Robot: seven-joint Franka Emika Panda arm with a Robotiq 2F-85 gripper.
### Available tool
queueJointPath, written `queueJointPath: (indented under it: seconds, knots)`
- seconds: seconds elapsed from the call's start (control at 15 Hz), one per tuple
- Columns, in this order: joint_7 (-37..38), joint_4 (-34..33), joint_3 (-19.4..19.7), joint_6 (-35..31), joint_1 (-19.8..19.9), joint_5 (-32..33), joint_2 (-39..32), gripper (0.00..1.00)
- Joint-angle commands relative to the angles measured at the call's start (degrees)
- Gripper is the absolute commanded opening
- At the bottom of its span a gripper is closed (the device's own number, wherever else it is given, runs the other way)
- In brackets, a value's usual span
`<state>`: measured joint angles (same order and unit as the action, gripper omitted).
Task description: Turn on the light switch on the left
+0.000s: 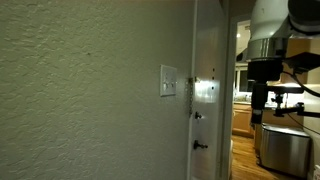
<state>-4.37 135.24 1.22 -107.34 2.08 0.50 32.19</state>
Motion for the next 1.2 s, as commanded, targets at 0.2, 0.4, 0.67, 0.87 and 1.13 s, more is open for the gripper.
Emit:
queueJointPath:
  seconds: [0.2, 0.4, 0.67, 0.87, 1.13]
  knots:
    - [-1.5, -5.3, 1.2, -4.8, -0.5, 0.2, -6.2, 1.0]
    - [-2.9, -8.9, 1.4, -7.1, -0.6, 0.3, -10.3, 1.0]
    - [-4.6, -14.7, 1.6, -9.3, -0.4, 0.4, -15.8, 1.0]
    - [-5.2, -19.6, 1.6, -10.5, -0.2, 0.7, -19.6, 1.0]
    - [-5.1, -24.6, 1.6, -11.6, 0.1, 0.7, -23.2, 1.0]
